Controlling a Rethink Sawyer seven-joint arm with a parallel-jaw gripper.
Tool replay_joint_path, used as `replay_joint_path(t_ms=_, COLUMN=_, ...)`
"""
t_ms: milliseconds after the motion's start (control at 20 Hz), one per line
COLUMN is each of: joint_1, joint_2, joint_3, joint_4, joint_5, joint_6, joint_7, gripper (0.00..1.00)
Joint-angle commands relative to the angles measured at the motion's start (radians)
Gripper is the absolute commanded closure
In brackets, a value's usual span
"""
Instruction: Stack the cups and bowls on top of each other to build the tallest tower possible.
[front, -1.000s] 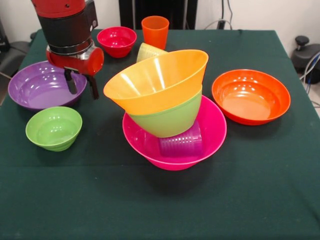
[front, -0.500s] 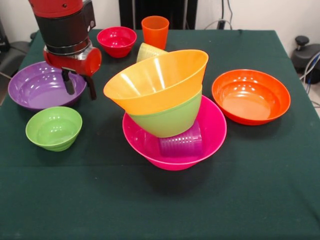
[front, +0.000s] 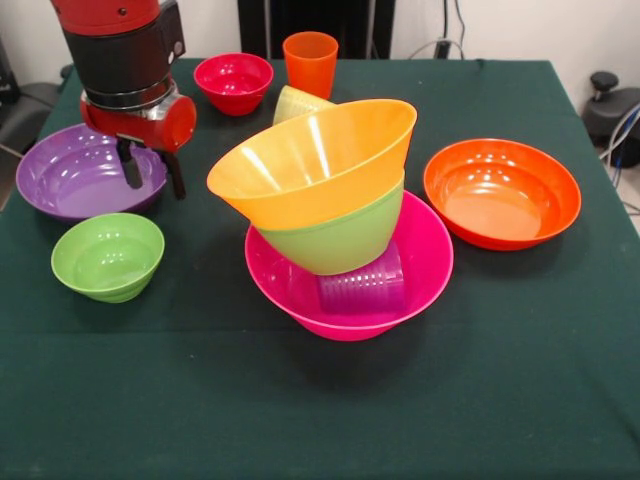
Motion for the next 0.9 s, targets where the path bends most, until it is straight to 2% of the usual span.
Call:
replay_joint_path(t_ms=50, joint_1=0.028, joint_2=0.064, joint_3=-0.027, joint_4=-0.079, joint_5=-0.068, joint_6=0.071, joint_7=-0.143, gripper=0.00)
replay_joint_path(t_ms=500, joint_1=0.031, joint_2=0.049, joint_3=-0.050, joint_4=-0.064, joint_5=-0.071, joint_6=0.063, joint_7=-0.127, gripper=0.00)
replay_joint_path(t_ms=550, joint_1=0.033, joint_2=0.046, joint_3=-0.053, joint_4=-0.061, joint_5=-0.072, joint_6=0.061, joint_7=-0.127, gripper=1.00)
replay_joint_path(t_ms=900, joint_1=0.028, joint_2=0.039, joint_3=-0.055, joint_4=-0.045, joint_5=-0.066, joint_6=0.071, joint_7=-0.136, gripper=1.00)
